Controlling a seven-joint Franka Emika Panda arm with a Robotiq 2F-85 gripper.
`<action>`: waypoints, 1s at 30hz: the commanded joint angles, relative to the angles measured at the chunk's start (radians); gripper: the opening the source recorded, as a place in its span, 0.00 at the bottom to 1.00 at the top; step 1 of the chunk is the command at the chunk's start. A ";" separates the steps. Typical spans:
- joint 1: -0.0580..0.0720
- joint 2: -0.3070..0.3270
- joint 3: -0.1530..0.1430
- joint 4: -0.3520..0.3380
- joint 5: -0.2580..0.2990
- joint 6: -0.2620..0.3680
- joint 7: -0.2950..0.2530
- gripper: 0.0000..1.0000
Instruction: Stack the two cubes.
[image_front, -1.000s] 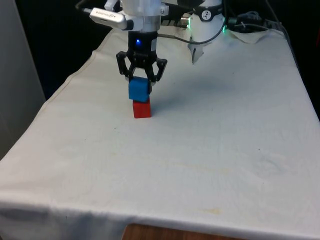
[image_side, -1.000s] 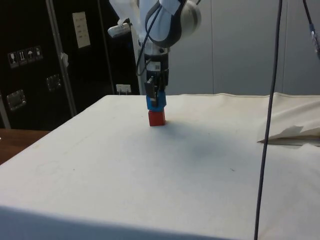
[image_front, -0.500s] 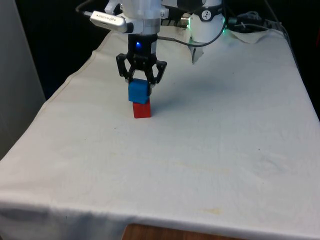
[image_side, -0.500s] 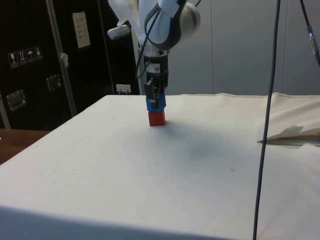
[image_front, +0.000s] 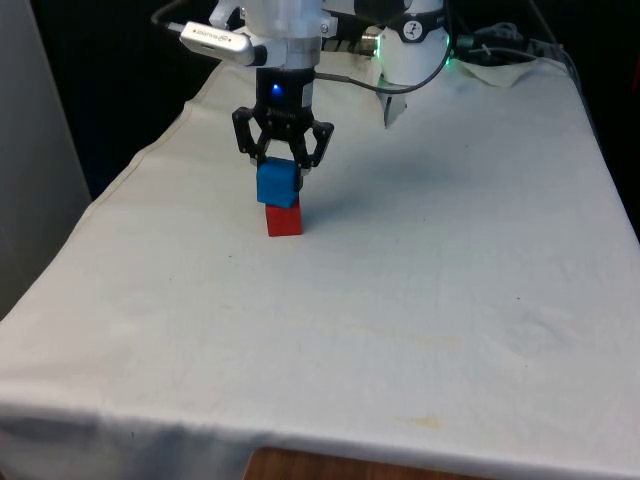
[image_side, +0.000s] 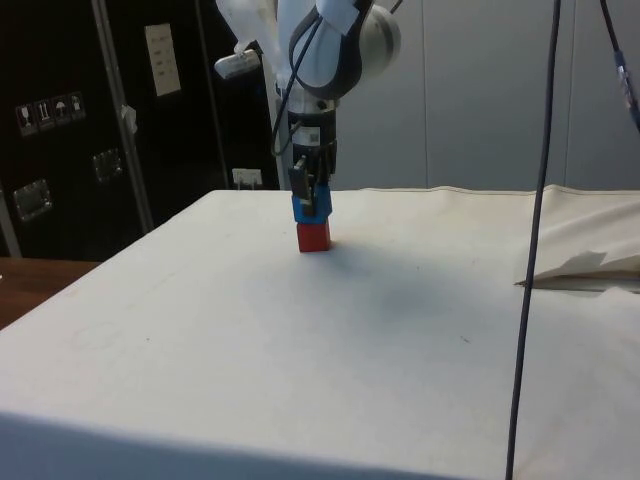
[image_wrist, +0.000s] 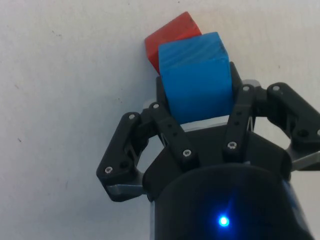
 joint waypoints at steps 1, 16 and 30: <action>0.000 0.001 0.000 0.000 -0.001 0.000 0.000 0.00; 0.000 0.001 -0.001 0.000 -0.001 0.000 0.000 1.00; 0.004 -0.072 -0.010 0.004 -0.011 -0.057 0.004 1.00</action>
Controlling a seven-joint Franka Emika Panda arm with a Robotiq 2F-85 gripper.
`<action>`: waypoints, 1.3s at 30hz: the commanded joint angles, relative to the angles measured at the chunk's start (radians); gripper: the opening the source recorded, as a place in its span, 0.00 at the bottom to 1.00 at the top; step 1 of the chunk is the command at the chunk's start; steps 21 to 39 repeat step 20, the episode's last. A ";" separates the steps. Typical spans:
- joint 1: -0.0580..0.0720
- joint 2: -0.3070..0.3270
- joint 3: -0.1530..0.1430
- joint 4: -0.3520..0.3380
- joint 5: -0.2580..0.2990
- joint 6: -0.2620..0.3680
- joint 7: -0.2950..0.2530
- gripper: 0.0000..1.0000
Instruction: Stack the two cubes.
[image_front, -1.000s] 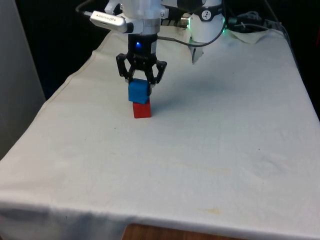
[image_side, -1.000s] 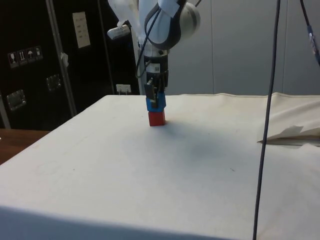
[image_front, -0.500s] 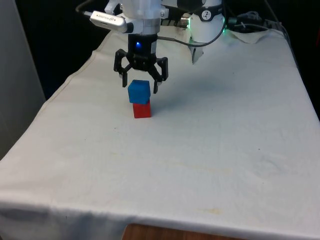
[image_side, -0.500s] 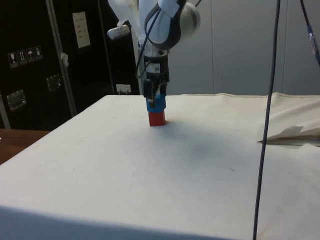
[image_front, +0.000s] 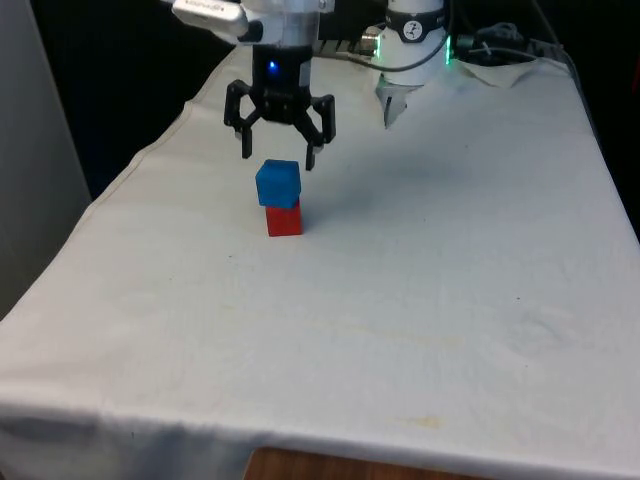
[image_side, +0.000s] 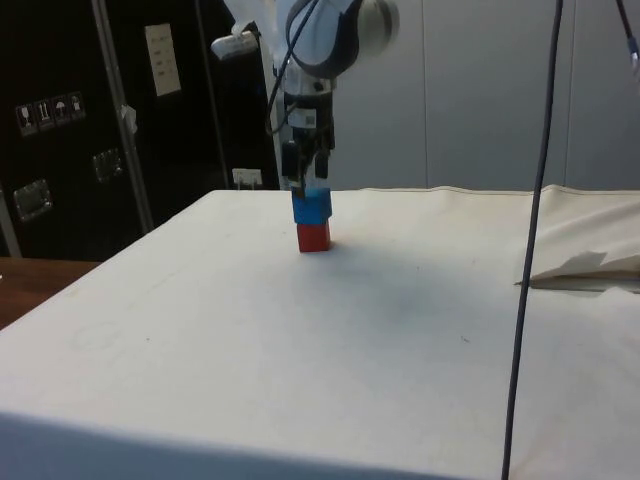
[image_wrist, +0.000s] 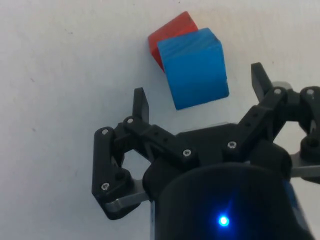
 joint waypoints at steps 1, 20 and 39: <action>0.000 -0.008 0.000 0.000 0.000 -0.007 0.000 1.00; 0.003 -0.107 0.000 0.002 -0.001 -0.064 0.000 1.00; 0.003 -0.107 0.000 0.002 -0.001 -0.064 0.000 1.00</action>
